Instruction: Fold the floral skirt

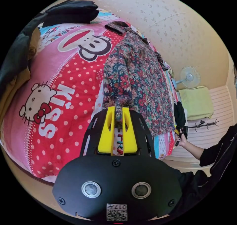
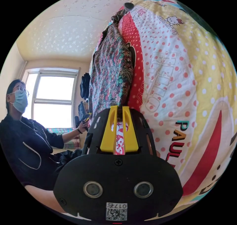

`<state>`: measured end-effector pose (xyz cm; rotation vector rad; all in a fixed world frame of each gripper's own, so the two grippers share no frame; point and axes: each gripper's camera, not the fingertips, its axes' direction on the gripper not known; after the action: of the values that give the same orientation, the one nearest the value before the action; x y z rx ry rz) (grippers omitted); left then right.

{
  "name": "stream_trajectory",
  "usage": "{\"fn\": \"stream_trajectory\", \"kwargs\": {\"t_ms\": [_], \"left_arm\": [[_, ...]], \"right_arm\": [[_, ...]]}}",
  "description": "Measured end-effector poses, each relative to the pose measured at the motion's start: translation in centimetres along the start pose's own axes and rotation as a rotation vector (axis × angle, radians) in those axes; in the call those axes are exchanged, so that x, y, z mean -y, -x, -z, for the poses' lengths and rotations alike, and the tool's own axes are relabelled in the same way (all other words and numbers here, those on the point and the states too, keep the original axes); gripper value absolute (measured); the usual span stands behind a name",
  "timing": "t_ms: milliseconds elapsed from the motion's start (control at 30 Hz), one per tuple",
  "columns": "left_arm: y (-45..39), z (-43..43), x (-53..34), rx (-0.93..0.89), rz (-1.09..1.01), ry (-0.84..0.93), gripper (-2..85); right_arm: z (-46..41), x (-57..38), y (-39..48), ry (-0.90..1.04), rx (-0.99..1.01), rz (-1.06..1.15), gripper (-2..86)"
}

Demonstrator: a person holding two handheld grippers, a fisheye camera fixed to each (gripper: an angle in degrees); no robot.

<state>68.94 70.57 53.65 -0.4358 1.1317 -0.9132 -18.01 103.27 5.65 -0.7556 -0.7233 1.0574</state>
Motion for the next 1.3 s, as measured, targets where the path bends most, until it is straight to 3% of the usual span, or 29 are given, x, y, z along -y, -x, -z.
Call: {"fn": "stream_trajectory", "kwargs": {"t_ms": [100,300,467,633,833,1067,1167,1300], "left_arm": [[0.6,2.3,0.9,-0.11,0.097,0.055,3.6],[-5.1,8.2,2.8,-0.207,-0.053,0.166,2.2],[-13.4,16.3,3.1,-0.142,-0.203,0.154,1.5],[-19.3,21.8,-2.0,-0.09,-0.309,0.172,1.3],[-18.2,16.3,-10.1,0.1,-0.184,0.278,1.4],[-17.7,9.4,-12.6,0.286,-0.115,0.279,1.6],[-19.3,10.1,-12.0,0.286,-0.099,0.295,1.7],[-24.9,14.9,-10.8,0.317,-0.246,0.337,1.8]], "right_arm": [[2.1,0.8,1.9,0.004,-0.004,0.051,3.1],[7.1,3.9,9.5,0.066,-0.018,0.182,2.0],[11.2,3.5,17.8,0.085,-0.128,0.35,1.6],[13.5,-0.2,19.9,0.115,-0.139,0.305,1.6],[10.1,-5.9,13.7,0.154,-0.268,0.147,1.6],[2.8,-7.0,5.4,0.163,-0.323,-0.099,1.7],[2.1,-6.7,6.5,0.144,-0.302,-0.111,1.8],[3.0,-4.9,11.9,0.199,-0.277,0.004,1.8]]}}
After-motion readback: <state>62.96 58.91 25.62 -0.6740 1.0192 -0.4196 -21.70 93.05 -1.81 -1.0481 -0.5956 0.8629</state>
